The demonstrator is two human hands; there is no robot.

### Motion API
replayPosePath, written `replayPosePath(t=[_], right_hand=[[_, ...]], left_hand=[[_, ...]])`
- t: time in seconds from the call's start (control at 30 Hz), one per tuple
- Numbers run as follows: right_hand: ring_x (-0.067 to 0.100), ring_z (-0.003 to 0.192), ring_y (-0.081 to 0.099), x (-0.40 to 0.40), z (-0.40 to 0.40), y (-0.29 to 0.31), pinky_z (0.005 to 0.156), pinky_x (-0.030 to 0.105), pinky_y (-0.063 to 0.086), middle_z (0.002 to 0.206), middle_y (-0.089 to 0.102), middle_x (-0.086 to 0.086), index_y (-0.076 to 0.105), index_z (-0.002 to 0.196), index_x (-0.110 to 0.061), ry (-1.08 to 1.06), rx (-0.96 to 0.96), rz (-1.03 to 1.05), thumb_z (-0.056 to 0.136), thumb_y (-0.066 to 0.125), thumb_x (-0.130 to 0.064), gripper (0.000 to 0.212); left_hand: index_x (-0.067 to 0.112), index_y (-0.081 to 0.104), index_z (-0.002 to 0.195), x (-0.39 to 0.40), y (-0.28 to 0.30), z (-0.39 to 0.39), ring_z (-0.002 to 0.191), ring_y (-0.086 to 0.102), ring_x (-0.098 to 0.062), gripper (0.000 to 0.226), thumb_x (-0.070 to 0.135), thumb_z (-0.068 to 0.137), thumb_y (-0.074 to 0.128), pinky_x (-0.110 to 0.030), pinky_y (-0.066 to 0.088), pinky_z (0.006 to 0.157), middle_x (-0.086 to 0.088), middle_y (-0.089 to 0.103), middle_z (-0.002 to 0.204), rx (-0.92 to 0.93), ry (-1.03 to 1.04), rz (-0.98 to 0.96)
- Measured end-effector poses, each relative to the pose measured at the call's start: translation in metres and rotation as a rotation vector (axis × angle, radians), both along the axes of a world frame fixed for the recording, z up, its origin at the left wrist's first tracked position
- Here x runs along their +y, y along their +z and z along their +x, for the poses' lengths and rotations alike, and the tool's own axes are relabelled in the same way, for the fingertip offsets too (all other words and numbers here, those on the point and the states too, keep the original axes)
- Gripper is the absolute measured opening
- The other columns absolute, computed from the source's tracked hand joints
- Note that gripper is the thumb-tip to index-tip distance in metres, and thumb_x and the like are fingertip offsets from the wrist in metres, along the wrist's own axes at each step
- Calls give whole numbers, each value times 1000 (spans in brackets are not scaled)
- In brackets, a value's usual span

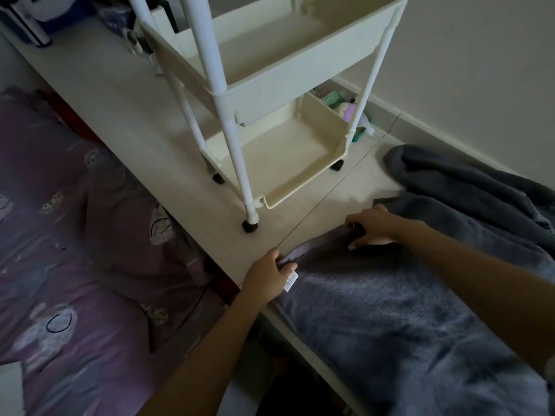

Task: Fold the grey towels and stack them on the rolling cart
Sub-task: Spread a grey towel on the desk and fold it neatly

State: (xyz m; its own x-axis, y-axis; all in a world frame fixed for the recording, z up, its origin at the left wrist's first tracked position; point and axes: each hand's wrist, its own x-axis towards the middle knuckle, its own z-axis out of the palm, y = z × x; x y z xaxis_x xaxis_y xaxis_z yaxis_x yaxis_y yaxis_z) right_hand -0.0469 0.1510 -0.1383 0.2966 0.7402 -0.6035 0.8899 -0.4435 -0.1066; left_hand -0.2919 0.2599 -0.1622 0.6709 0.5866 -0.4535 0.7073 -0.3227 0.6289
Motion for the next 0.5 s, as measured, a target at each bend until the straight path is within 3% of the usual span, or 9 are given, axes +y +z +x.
replayPosePath(t=[0.1,0.17,0.23,0.37,0.5], right_hand=[[26,115,48,-7,-1,10,99,35,28,118,58,3,56,121,-20,-40,29,13,84,59,-49,48],[24,100,56,-17,5,24,87,32,37,97,63,3,63,99,-16,-141,139,156,81,66,-43,32],[21,83,56,-34,11,46,73,29,39,80,59,2,59,80,-15,-238,164,361,77,72,-38,27],[17,68,54,-72,18,98,60,18,36,69,57,1,58,73,-15,-375,68,664,74,76,-24,21],[26,73,56,-117,31,149,65,31,40,72,59,5,57,78,-10,-511,-129,824,75,75,-22,21]], left_hand=[[20,43,71,8,10,3,77,56,-15,29,32,86,64,-24,39,64,4,54,72,-87,75,-181],[18,46,72,8,20,5,68,53,-10,28,31,84,67,-15,38,57,6,51,67,-173,101,-174],[15,48,75,5,36,11,63,51,-5,27,30,82,69,-10,37,53,6,52,67,-279,108,-124],[19,46,69,-5,78,42,56,47,3,28,21,80,72,-10,37,54,8,49,64,-522,66,-60],[21,45,66,-20,124,90,53,40,3,32,18,79,74,-14,34,54,9,45,61,-684,15,-59]])
